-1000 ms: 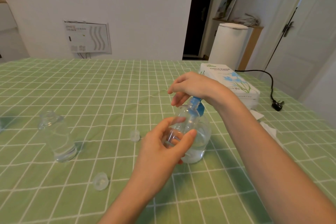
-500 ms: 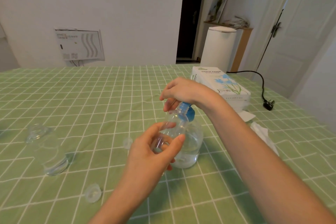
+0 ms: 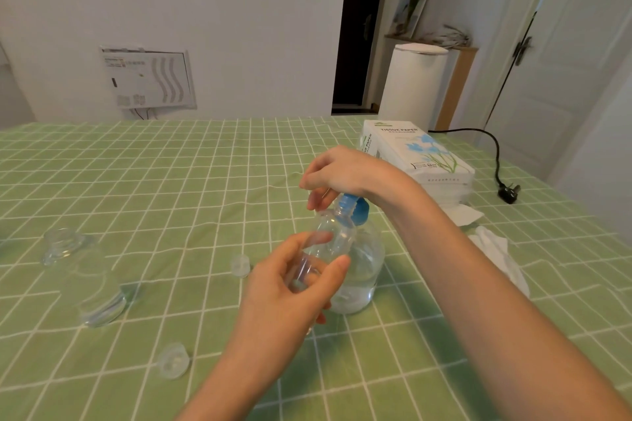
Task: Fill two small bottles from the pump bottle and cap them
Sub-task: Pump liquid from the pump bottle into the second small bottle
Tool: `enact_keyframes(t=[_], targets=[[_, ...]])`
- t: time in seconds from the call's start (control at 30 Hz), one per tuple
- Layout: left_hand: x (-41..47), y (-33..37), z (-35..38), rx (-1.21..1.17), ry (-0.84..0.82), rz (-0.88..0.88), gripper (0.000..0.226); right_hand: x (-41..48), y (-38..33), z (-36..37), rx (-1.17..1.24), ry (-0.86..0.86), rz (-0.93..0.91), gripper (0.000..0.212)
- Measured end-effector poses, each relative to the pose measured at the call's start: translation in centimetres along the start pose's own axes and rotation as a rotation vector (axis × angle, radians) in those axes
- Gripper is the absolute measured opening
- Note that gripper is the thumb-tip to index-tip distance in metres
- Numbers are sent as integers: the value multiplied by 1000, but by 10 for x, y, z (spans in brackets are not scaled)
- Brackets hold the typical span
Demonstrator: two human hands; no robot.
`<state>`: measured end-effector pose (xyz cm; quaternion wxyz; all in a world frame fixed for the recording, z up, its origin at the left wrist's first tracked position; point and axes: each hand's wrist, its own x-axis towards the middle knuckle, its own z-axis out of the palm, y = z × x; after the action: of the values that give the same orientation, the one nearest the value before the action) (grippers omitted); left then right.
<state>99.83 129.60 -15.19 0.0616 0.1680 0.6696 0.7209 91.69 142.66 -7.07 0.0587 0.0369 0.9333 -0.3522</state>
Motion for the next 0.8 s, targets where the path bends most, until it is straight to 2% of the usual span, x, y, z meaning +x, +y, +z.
enact_keyframes(t=[0.13,0.27,0.37,0.5,0.8], targets=[[1,2,0,-4,-9,19,37,0,-2,-5,-15,31,9,35],[2,5,2,-15,-14,34,42,2,-6,-10,-64,29,11,28],[2,3,2,-14,-14,30,40,3,-6,-7,-63,19,10,33],[1,2,3,-32,-27,39,34,3,-4,-7,-82,33,-36,11],[2,-7,1,-5,-23,40,40,2,3,0,-22,27,-44,10]])
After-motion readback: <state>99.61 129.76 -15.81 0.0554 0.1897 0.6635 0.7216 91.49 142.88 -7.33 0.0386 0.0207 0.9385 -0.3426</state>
